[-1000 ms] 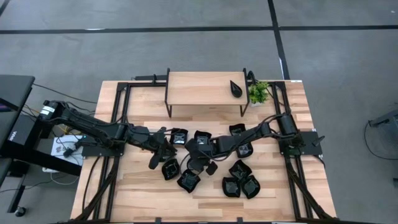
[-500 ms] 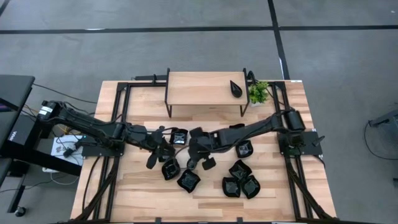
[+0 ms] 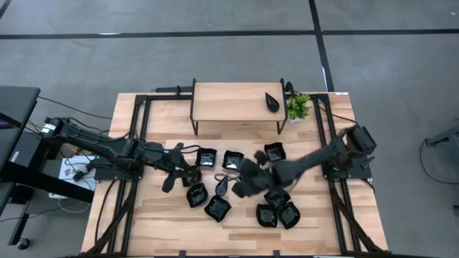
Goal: Pick & Place Mini shaped plates
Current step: Stack the black drop shaped plate on top of the black drop shaped plate on the shelf
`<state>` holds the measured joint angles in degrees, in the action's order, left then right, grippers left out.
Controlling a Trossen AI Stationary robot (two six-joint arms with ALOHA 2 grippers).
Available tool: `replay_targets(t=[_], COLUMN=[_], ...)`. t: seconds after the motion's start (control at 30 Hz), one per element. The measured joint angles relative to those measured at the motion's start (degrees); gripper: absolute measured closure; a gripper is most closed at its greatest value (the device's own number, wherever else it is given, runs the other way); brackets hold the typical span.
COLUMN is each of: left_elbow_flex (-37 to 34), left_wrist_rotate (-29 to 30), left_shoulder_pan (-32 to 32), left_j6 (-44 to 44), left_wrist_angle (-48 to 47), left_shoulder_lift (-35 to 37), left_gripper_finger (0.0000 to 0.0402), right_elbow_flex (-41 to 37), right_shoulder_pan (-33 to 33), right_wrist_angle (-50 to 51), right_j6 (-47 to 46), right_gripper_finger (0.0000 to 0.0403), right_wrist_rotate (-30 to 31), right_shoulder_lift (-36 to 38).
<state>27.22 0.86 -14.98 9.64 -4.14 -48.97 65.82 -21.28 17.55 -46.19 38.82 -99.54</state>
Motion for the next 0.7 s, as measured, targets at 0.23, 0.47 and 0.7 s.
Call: replay_targets(t=[0.23, 0.47, 0.7], left_elbow_flex=[0.00, 0.00, 0.00], left_wrist_rotate=[0.01, 0.01, -0.02], left_shoulder_pan=[0.02, 0.02, 0.02], left_j6=[-0.78, -1.96, -1.96], left_wrist_angle=[-3.90, -4.43, -4.44], left_shoulder_lift=[3.79, 3.92, 3.89], left_gripper_finger=[0.0325, 0.0325, 0.0325], right_elbow_flex=[1.20, 2.45, 2.48], right_shoulder_pan=[-1.81, -2.81, -2.69], right_wrist_angle=[-13.92, -13.60, -12.89], right_j6=[-20.73, -34.65, -35.85], right_gripper_finger=[0.0340, 0.0340, 0.0340], right_wrist_rotate=[-2.76, -4.06, -5.14], right_shoulder_lift=[-7.23, -11.53, -11.42])
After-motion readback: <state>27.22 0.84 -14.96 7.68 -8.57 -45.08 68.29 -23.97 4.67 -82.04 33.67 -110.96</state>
